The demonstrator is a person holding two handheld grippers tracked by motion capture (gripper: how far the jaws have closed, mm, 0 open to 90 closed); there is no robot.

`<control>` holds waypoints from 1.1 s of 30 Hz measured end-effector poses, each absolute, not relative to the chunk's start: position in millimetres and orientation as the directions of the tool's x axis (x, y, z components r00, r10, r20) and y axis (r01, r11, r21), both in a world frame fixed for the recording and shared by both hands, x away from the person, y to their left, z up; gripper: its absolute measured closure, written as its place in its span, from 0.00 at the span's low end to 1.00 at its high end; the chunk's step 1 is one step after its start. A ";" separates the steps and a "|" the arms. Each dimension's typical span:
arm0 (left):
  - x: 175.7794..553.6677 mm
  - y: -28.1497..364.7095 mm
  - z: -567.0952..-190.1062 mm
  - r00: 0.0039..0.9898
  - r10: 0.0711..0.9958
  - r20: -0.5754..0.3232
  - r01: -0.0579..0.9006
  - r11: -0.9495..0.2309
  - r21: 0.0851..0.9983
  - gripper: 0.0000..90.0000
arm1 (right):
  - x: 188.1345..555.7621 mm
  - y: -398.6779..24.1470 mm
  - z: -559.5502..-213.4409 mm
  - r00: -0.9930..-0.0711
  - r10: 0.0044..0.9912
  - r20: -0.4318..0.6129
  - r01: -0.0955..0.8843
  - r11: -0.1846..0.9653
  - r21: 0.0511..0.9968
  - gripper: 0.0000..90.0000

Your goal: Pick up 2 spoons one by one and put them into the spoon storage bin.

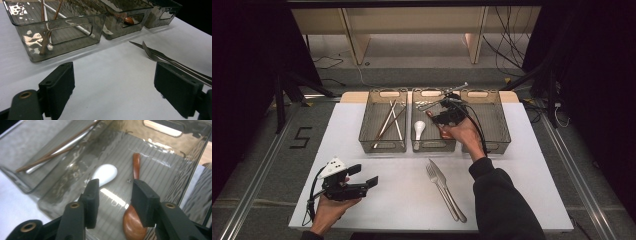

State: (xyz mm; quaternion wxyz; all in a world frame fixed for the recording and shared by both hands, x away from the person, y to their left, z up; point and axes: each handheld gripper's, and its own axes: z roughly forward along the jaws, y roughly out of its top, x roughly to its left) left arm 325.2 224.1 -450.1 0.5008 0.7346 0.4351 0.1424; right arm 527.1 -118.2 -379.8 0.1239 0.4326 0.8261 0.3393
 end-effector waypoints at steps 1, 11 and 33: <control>325.2 224.2 -450.1 0.580 0.782 -0.226 0.497 -0.120 0.859 0.18 | 523.6 -118.5 -378.5 -0.601 0.794 0.088 0.625 0.399 0.671 0.60; 325.5 225.3 -450.4 0.576 0.785 -0.229 0.498 -0.115 0.859 0.18 | 472.0 -124.1 -373.0 -0.670 0.738 0.079 0.585 0.458 0.670 0.44; 325.0 225.8 -450.3 0.571 0.788 -0.229 0.496 -0.110 0.861 0.18 | 416.9 -143.1 -398.7 -0.685 0.723 0.086 0.586 0.477 0.655 0.39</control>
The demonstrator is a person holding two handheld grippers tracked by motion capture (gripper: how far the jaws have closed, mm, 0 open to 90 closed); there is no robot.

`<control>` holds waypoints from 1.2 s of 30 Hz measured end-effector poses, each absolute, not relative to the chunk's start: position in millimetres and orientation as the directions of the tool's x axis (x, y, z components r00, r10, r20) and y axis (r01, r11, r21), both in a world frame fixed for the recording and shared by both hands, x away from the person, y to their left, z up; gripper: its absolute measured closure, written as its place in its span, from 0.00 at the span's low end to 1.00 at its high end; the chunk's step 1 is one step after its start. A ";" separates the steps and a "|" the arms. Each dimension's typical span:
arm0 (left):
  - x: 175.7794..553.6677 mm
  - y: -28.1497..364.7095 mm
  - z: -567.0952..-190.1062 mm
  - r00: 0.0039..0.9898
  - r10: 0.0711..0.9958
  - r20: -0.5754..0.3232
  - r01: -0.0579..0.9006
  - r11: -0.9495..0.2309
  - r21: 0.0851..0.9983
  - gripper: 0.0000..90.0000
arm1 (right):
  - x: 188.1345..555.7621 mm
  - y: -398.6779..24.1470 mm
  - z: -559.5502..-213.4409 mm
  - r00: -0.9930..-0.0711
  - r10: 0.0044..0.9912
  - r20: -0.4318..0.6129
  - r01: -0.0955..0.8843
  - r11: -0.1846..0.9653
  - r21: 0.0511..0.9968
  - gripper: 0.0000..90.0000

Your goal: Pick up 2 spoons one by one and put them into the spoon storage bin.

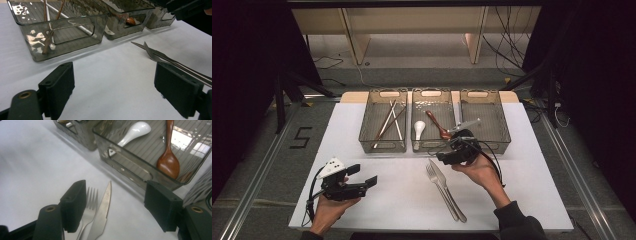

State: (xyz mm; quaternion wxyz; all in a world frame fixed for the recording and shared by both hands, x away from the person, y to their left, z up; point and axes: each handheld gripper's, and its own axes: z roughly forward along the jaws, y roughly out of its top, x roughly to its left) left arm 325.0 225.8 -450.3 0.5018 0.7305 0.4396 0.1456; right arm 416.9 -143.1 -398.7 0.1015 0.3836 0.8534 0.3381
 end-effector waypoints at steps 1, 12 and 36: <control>325.1 225.8 -450.4 0.571 0.789 -0.227 0.496 -0.111 0.861 0.18 | 415.5 -143.3 -399.7 -0.686 0.723 0.087 0.587 0.478 0.654 0.39; 324.6 225.5 -450.4 0.571 0.788 -0.229 0.494 -0.108 0.863 0.18 | 403.0 -150.6 -410.6 -0.690 0.720 0.075 0.601 0.513 0.613 0.37; 319.7 231.8 -450.6 0.557 0.797 -0.232 0.493 -0.092 0.865 0.18 | 377.9 -151.3 -437.6 -0.722 0.690 0.058 0.626 0.615 0.479 0.37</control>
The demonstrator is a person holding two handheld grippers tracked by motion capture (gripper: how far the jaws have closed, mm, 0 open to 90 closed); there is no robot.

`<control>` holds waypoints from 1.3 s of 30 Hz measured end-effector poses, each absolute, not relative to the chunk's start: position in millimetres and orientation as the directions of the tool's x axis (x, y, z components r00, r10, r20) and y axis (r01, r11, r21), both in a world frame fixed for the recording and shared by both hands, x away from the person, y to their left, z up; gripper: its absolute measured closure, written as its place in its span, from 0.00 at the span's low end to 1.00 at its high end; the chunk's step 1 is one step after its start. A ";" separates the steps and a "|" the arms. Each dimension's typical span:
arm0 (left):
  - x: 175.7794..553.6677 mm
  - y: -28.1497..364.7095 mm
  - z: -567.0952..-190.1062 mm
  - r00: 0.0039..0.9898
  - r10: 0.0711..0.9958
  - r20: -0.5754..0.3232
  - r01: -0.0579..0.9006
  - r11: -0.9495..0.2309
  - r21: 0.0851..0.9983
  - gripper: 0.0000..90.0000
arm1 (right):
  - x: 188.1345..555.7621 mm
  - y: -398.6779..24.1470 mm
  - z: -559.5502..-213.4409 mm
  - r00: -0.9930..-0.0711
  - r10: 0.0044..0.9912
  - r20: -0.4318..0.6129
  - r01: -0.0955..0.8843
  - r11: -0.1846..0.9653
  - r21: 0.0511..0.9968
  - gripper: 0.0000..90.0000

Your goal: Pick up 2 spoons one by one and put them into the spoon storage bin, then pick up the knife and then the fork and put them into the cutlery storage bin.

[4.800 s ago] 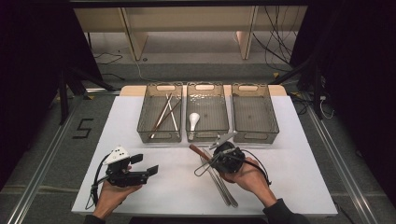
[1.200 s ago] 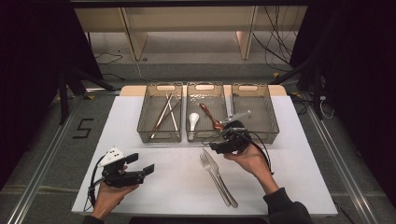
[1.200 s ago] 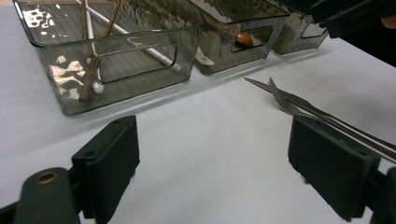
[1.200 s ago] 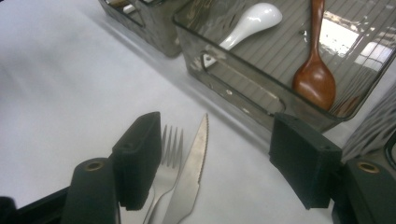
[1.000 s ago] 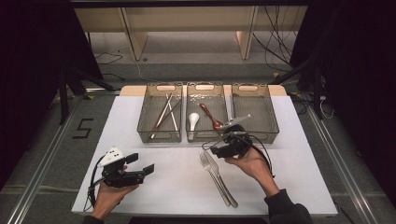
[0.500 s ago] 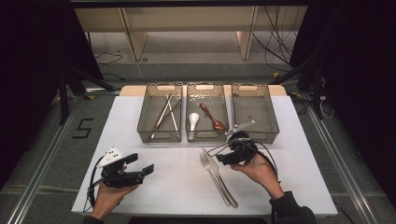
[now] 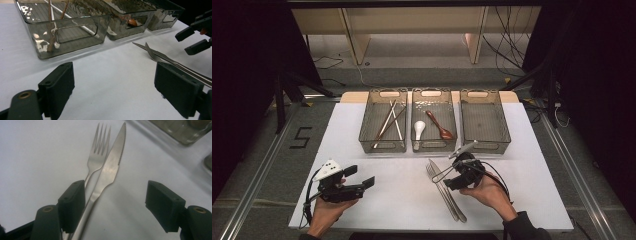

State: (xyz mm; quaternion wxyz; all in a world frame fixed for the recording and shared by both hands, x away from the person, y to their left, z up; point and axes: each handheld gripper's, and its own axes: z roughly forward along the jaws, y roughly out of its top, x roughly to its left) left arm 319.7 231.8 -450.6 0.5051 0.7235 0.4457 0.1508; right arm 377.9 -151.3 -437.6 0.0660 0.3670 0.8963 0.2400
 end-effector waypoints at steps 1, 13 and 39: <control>319.7 231.6 -450.7 0.558 0.797 -0.232 0.492 -0.093 0.865 0.18 | 376.6 -150.6 -438.9 -0.724 0.687 0.053 0.624 0.622 0.473 0.37; 317.9 231.0 -449.9 0.564 0.795 -0.224 0.490 -0.104 0.866 0.18 | 364.3 -148.8 -447.4 -0.734 0.679 0.032 0.622 0.652 0.432 0.37; 320.8 228.1 -450.4 0.563 0.795 -0.225 0.492 -0.104 0.864 0.18 | 351.8 -145.9 -461.4 -0.739 0.673 0.024 0.632 0.682 0.368 0.39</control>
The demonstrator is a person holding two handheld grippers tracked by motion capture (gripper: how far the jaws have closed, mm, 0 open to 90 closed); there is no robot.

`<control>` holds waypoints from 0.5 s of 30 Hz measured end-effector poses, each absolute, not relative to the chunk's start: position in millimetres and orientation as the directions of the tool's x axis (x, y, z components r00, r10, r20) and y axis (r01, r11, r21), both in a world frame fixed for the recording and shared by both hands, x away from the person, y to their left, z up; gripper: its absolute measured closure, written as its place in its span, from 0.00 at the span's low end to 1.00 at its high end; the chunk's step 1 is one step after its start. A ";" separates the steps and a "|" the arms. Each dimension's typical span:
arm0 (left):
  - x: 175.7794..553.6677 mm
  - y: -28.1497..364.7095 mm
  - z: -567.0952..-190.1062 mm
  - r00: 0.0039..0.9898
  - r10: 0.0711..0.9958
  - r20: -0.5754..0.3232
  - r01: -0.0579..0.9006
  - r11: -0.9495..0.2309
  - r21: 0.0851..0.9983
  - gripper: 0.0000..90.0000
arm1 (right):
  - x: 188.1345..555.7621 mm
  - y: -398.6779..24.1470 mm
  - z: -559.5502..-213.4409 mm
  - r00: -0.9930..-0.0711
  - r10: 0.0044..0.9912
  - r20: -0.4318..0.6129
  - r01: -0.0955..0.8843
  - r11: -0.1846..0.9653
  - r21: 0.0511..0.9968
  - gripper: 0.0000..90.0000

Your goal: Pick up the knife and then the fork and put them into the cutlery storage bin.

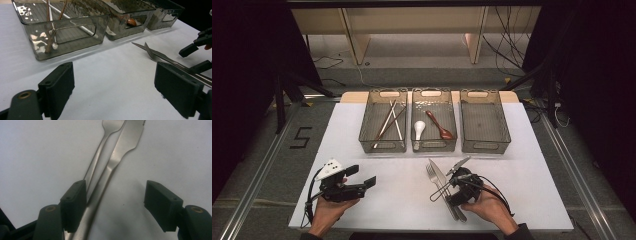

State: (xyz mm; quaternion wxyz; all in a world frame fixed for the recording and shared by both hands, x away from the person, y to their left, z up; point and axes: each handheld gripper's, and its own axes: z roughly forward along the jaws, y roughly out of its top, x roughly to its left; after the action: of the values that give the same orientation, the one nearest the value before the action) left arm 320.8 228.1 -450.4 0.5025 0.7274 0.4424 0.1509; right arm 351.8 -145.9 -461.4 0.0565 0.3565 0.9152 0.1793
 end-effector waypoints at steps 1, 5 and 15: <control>320.6 228.3 -450.4 0.565 0.795 -0.223 0.491 -0.106 0.865 0.18 | 351.7 -145.9 -461.5 -0.740 0.672 0.024 0.632 0.682 0.367 0.40; 319.3 228.7 -449.7 0.565 0.794 -0.224 0.490 -0.104 0.865 0.18 | 349.2 -143.5 -461.1 -0.744 0.668 0.010 0.626 0.692 0.360 0.43; 319.4 229.0 -449.8 0.568 0.793 -0.222 0.488 -0.108 0.866 0.18 | 347.2 -141.1 -461.2 -0.750 0.661 0.011 0.623 0.702 0.346 0.49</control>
State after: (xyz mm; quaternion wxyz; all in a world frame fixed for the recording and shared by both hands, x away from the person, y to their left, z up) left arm 319.4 229.0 -449.8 0.5031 0.7286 0.4395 0.1514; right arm 347.2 -141.1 -461.2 0.0573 0.3487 0.9206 0.1664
